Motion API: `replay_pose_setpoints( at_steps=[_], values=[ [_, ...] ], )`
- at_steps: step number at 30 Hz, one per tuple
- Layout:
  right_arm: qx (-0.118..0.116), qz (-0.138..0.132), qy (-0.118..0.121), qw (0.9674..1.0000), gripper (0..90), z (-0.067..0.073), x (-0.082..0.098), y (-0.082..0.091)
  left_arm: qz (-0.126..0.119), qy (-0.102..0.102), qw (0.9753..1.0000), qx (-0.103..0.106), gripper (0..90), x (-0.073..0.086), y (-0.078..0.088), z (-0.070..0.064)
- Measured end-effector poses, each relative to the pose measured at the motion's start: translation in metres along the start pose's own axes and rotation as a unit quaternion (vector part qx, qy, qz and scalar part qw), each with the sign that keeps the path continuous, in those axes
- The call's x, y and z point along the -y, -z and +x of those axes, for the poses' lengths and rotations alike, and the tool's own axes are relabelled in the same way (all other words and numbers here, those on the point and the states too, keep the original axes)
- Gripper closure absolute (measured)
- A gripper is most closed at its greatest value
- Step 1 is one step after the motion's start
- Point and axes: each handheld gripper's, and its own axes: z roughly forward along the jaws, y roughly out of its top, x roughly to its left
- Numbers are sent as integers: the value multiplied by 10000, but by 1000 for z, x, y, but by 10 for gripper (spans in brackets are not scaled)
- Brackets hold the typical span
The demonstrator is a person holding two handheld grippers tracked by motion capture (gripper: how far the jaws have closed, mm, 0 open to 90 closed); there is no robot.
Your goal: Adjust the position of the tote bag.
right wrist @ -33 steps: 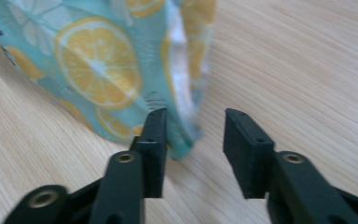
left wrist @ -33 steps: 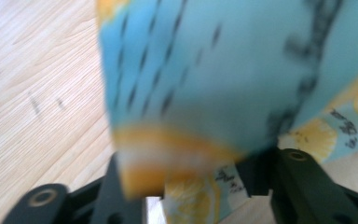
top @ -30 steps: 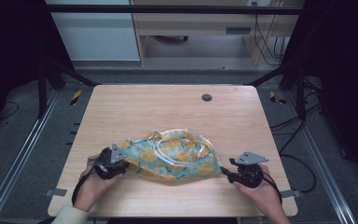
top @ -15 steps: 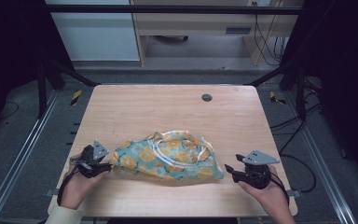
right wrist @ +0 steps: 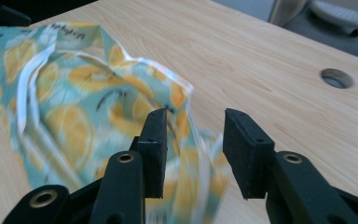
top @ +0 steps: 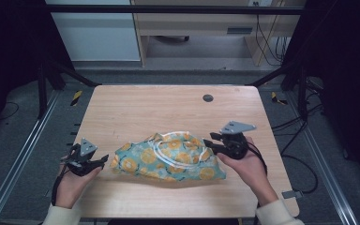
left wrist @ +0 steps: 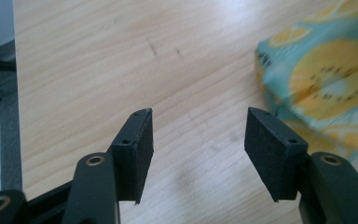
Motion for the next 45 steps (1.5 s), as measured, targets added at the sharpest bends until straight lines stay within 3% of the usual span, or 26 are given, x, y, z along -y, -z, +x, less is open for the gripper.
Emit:
replay_pose_setpoints(
  at_steps=[5, 8, 9, 12, 14, 20, 24, 29, 35, 37, 40, 42, 45],
  values=[
    [-186, 392, -142, 9990, 525, -4, -18, -50, -69, -80, 9999, 53, 419, -3, 0, -6],
    [-239, 700, -239, 9970, 536, -7, -20, -71, -59, -120, 9999, 73, 418, -4, -1, -7],
    [-259, 829, -273, 9958, 563, -7, -19, -77, -78, -109, 9999, 79, 418, -4, -1, -8],
    [-353, 919, -207, 9949, 814, -7, -19, -84, -133, -103, 9998, 86, 419, -5, 0, -8],
    [-354, 800, -157, 9960, 898, -5, -20, -81, -152, -106, 9998, 111, 419, -6, 2, -8],
    [-572, 108, -91, 9983, 900, 12, -28, -50, -454, -15, 9987, 213, 436, -12, 12, -10],
    [-783, -321, 38, 9964, 900, 30, -29, -23, -725, 12, 9968, 327, 458, -24, 24, -13],
    [-1058, -659, 163, 9921, 900, 52, -27, 3, -1084, -147, 9921, 620, 462, -45, 43, -27],
    [-1379, -590, 314, 9882, 900, 73, -10, 11, -1385, -302, 9837, 1102, 433, -68, 54, -45],
    [-1406, -557, 344, 9879, 900, 77, -6, 10, -1473, -379, 9785, 1393, 411, -77, 55, -54],
    [-1431, -491, 401, 9877, 900, 80, -1, 6, -1449, -585, 9749, 1587, 379, -89, 51, -65],
    [-1438, -461, 391, 9878, 900, 80, 0, 5, -1363, -615, 9737, 1722, 352, -96, 45, -70],
    [-1450, -459, 378, 9876, 900, 79, 1, 4, -1124, -774, 9739, 1814, 319, -110, 31, -78]
  ],
)
